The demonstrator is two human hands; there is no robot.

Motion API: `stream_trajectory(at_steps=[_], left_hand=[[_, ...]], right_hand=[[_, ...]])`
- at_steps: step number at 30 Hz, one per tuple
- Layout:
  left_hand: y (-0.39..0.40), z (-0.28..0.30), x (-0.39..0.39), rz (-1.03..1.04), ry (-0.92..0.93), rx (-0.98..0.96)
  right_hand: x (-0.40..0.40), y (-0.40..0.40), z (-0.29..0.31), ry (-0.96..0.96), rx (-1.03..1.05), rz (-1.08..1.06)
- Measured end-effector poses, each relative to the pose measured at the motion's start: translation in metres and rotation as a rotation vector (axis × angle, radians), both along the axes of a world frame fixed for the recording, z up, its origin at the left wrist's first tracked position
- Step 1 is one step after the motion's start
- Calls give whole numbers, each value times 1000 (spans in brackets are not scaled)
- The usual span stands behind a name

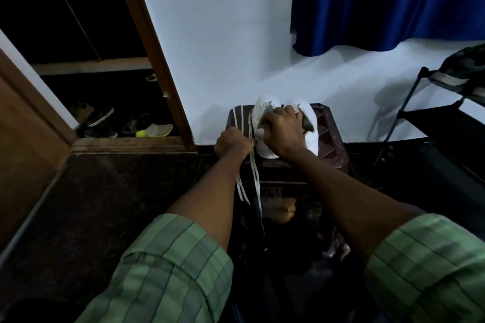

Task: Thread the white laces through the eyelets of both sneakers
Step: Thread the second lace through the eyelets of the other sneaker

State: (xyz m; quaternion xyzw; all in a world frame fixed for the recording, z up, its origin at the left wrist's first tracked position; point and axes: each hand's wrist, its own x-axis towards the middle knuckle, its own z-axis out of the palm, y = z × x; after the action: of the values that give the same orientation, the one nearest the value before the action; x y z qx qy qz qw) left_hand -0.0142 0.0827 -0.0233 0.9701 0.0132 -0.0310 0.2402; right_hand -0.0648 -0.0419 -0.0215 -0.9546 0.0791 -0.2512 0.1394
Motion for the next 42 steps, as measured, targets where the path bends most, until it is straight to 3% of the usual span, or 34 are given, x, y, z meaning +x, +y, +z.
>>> stream_trajectory(at_steps=[4,9,15,17,20,23,28,32,34,38,40,42], left_hand=[[1,-5,-7,-6,18,56],[-1,-7,-17,-57,-21,129],[-3,-5,-17,-135,25,75],[-1,-1,-12,-73,55,-147],[3,18,1,29,134,-701],[1,48,9,-80,247,-1031],[-15,95,10,-363,166,-990],[-28,122,22,-591,-20,-790],[-32,131,31,-660,-86,-719],[-43,134,42,-687,-95,-709],[-48,131,43,-666,-41,-766],[-53,126,40,-657,27,-822]], right_hand=[[-2,3,-1,-56,70,30],[-15,7,-11,-241,-64,-45],[-25,13,-22,-269,-77,-29],[-25,11,-18,-266,-23,-3],[-19,9,-6,-221,179,67],[-11,12,12,-168,463,148],[5,12,37,-86,905,370],[26,-11,65,-199,1150,270],[35,-27,79,-236,1120,189],[49,-58,93,-332,824,75],[51,-69,98,-362,831,74],[49,-77,104,-395,967,87]])
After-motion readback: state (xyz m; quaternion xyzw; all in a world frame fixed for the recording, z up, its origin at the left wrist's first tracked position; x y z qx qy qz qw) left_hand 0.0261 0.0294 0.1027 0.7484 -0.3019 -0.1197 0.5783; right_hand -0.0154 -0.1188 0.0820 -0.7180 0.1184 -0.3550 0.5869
